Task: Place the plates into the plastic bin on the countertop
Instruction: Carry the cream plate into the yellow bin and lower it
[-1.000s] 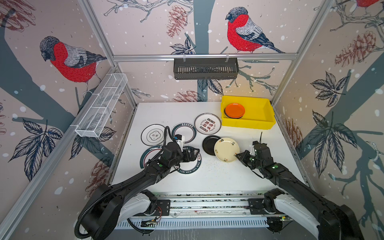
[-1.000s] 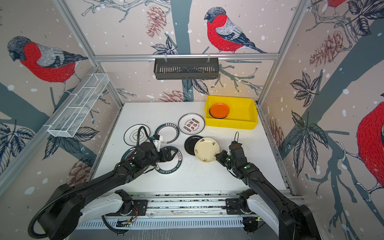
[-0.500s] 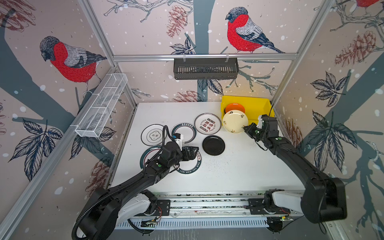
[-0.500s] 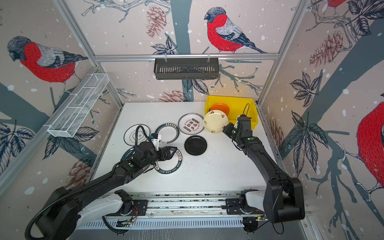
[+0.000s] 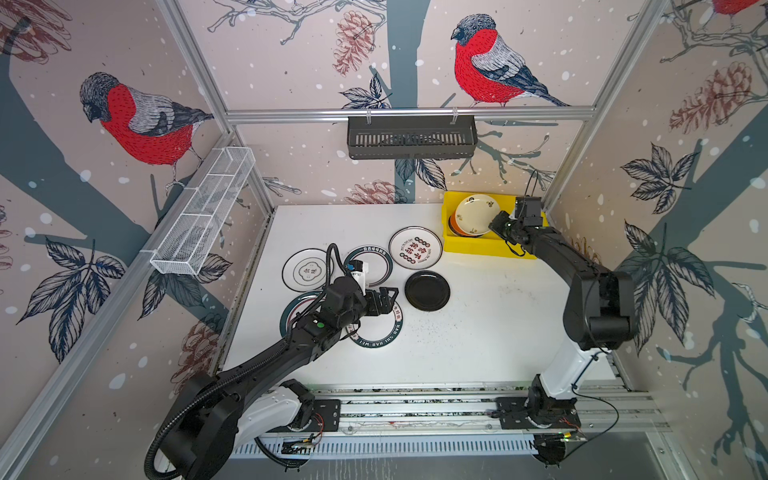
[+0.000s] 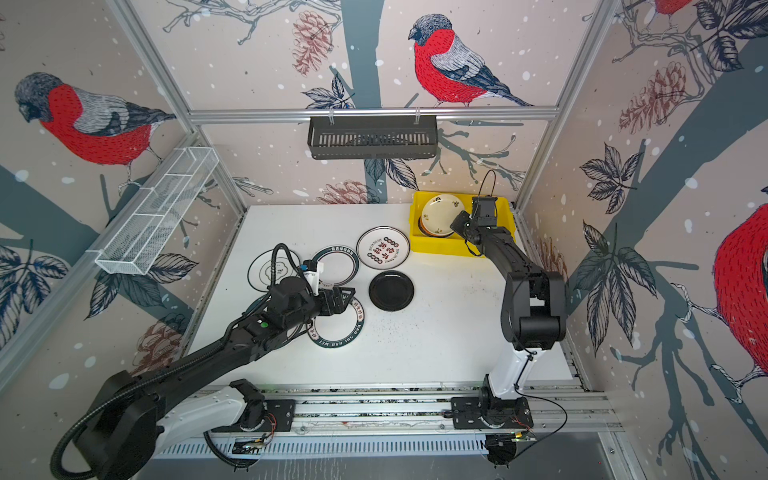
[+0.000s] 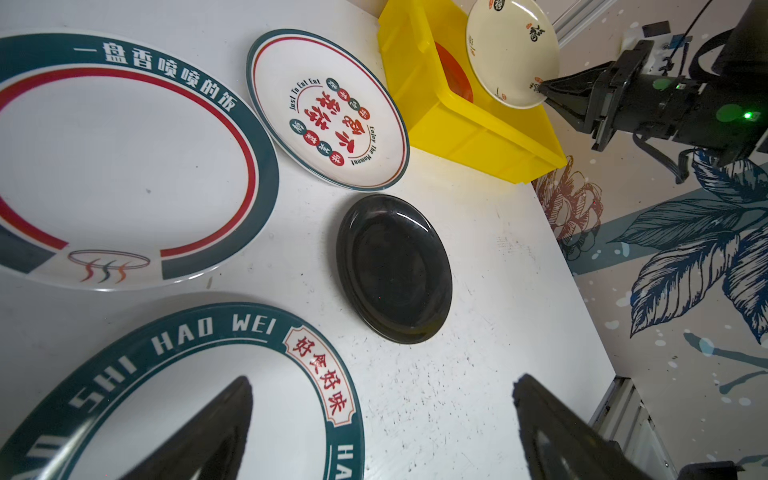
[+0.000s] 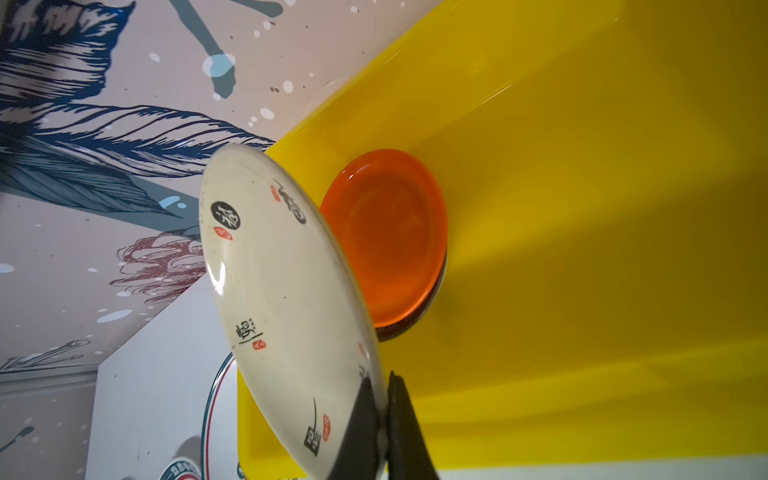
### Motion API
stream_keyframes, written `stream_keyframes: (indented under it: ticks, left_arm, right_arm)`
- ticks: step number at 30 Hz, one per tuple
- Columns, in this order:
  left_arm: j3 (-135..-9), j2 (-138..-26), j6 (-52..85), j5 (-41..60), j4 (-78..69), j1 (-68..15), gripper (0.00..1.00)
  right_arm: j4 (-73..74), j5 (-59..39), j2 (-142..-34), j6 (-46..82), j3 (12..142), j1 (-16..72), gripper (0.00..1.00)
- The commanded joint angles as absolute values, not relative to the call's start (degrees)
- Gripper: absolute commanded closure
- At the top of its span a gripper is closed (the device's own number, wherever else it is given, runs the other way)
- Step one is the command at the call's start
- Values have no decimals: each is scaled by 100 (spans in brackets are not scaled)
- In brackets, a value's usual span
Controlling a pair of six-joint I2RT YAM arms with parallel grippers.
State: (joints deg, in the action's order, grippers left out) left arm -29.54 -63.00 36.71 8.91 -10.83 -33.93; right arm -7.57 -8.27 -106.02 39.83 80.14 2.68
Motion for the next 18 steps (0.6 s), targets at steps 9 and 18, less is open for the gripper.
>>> stream_keyframes:
  ticks: [9,18]
  left_arm:
    - [-3265,-6711,3481,905,-1081,-3331,3]
    - [-3314,-6928,3494,987,-1160,-3263,3]
  right_arm:
    - [-1372,-576,-12251,3675,9841,193,100]
    - [-1774,-398,-12720,3504,10452,281,99]
